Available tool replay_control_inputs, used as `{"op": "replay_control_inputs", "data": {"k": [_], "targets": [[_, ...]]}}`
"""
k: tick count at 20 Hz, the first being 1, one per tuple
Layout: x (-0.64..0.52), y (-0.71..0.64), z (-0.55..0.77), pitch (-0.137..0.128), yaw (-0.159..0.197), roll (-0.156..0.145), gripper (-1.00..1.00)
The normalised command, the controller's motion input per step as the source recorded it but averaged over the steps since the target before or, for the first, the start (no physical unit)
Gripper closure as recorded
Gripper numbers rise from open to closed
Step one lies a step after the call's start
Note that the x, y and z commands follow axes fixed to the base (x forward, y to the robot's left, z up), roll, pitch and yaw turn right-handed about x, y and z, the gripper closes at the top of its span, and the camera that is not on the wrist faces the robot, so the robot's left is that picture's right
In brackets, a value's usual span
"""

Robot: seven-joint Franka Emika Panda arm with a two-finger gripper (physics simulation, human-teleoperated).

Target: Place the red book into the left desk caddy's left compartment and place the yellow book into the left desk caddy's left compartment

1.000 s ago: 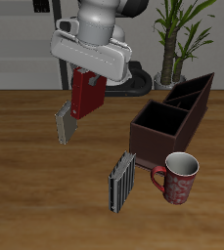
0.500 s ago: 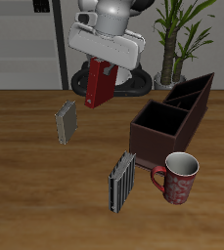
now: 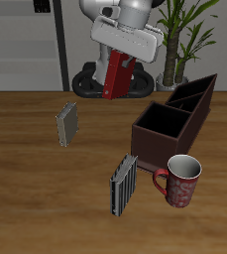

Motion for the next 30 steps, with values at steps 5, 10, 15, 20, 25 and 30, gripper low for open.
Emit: {"op": "replay_control_inputs", "data": {"k": [5, 10, 15, 20, 25, 30], "targets": [[-0.39, 0.39, 0.00, -0.059, -0.017, -0.003, 1.00], [-0.32, 0.27, 0.11, -0.041, -0.071, 0.003, 1.00], [-0.28, 0.25, 0.04, -0.048, -0.077, 0.005, 1.00], [-0.25, 0.19, -0.14, 0.001, -0.056, 0.034, 1.00], [-0.26, 0.21, -0.20, -0.015, -0.016, 0.018, 1.00], [-0.31, 0.33, -0.19, 0.000, -0.005, 0.022, 1.00]]}}
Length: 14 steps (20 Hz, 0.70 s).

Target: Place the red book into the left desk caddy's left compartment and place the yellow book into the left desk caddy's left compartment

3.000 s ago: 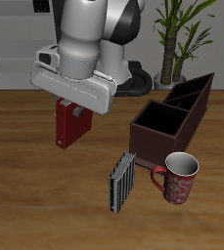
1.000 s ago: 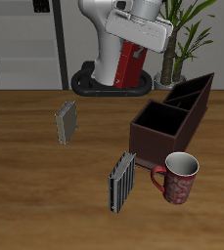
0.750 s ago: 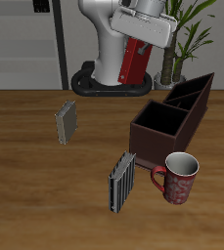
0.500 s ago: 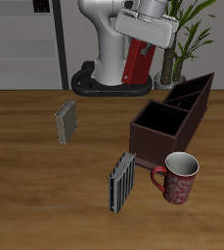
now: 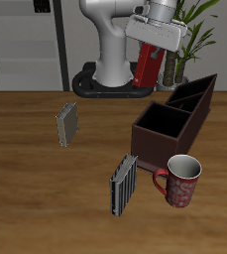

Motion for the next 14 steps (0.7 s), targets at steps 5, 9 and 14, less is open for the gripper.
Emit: {"op": "replay_control_inputs", "data": {"k": [5, 9, 14], "targets": [[-0.45, 0.41, -0.17, -0.021, -0.005, 0.071, 1.00], [-0.30, 0.20, 0.03, -0.043, -0.012, 0.070, 1.00], [-0.19, 0.17, -0.04, -0.026, -0.004, 0.003, 1.00]]}}
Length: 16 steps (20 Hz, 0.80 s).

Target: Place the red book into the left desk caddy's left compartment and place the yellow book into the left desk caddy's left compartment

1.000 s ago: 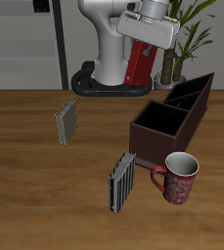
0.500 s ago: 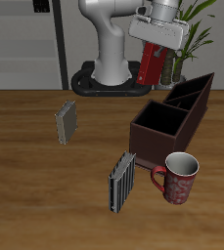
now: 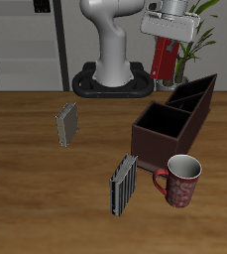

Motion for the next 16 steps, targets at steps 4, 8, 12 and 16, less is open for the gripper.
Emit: {"op": "replay_control_inputs", "data": {"k": [4, 8, 12, 16], "targets": [[-0.26, 0.20, 0.03, -0.017, -0.004, 0.026, 1.00], [-0.18, 0.15, -0.01, -0.016, -0.005, 0.037, 1.00], [-0.25, 0.49, -0.17, 0.030, 0.043, 0.131, 1.00], [-0.18, 0.34, -0.07, 0.018, 0.038, 0.090, 1.00]]}}
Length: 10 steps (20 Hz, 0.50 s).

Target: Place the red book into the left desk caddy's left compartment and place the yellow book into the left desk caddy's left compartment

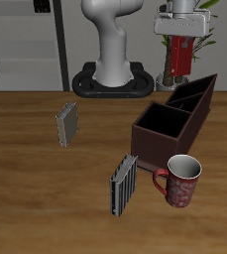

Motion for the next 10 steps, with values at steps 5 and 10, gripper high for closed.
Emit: {"op": "replay_control_inputs", "data": {"k": [5, 10], "targets": [[-0.07, 0.21, 0.08, 0.003, 0.011, 0.064, 1.00], [0.12, 0.17, 0.07, -0.037, 0.057, 0.022, 1.00]]}}
